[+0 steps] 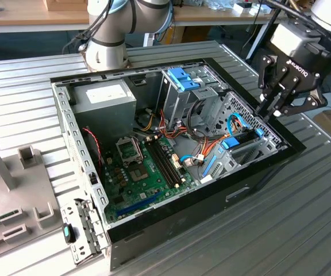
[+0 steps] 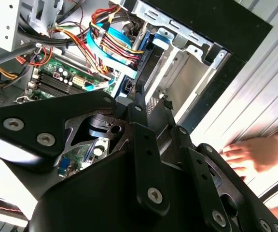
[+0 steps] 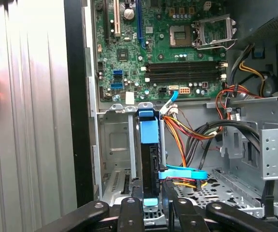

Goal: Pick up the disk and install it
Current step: 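Insert the second disk wire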

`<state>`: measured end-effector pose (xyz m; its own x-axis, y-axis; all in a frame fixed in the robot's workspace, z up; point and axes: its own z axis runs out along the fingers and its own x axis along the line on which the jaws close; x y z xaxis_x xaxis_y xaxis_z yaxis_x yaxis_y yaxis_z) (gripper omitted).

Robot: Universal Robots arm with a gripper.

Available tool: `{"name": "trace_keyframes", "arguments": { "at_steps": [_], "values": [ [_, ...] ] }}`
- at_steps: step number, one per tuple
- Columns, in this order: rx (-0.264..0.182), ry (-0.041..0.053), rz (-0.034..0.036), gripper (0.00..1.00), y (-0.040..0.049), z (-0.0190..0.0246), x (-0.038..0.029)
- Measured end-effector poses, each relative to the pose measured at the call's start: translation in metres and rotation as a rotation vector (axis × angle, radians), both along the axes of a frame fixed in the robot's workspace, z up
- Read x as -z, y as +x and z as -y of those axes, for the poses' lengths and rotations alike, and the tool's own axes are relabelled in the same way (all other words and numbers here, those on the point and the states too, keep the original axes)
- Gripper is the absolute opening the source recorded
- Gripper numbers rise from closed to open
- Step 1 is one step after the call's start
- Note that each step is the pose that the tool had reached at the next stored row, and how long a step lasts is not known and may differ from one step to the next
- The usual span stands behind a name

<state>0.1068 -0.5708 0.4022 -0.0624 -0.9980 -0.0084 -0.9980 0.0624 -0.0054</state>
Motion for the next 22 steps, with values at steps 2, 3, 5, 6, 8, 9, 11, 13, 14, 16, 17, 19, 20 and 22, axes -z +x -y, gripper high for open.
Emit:
{"name": "trace_keyframes", "arguments": {
  "at_steps": [2,3,5,6,8,9,11,13,14,16,17,19,20,22],
  "values": [
    [-0.001,0.0002,0.0000,0.30,-0.0020,0.0000,0.0082],
    [-0.002,0.0001,-0.0002,0.30,-0.0020,0.0000,0.0110],
    [-0.003,0.0002,-0.0006,0.30,-0.0021,0.0000,0.0172],
    [-0.003,0.0001,-0.0008,0.30,-0.0021,0.0000,0.0191],
    [-0.006,0.0001,-0.0012,0.30,-0.0021,-0.0001,0.0265],
    [-0.007,0.0001,-0.0012,0.30,-0.0021,-0.0007,0.0288],
    [-0.011,-0.0001,-0.0017,0.30,-0.0019,-0.0043,0.0326],
    [-0.015,0.0001,-0.0022,0.30,-0.0014,-0.0091,0.0355],
    [-0.017,-0.0002,-0.0027,0.30,0.0001,-0.0118,0.0372],
    [-0.019,-0.0016,-0.0053,0.30,0.0078,-0.0147,0.0400],
    [-0.020,-0.0023,-0.0063,0.30,0.0088,-0.0147,0.0407],
    [-0.020,-0.0020,-0.0067,0.30,0.0089,-0.0132,0.0417],
    [-0.020,-0.0021,-0.0067,0.30,0.0089,-0.0111,0.0420],
    [-0.021,-0.0019,-0.0067,0.30,0.0070,-0.0094,0.0426]
  ]
}}
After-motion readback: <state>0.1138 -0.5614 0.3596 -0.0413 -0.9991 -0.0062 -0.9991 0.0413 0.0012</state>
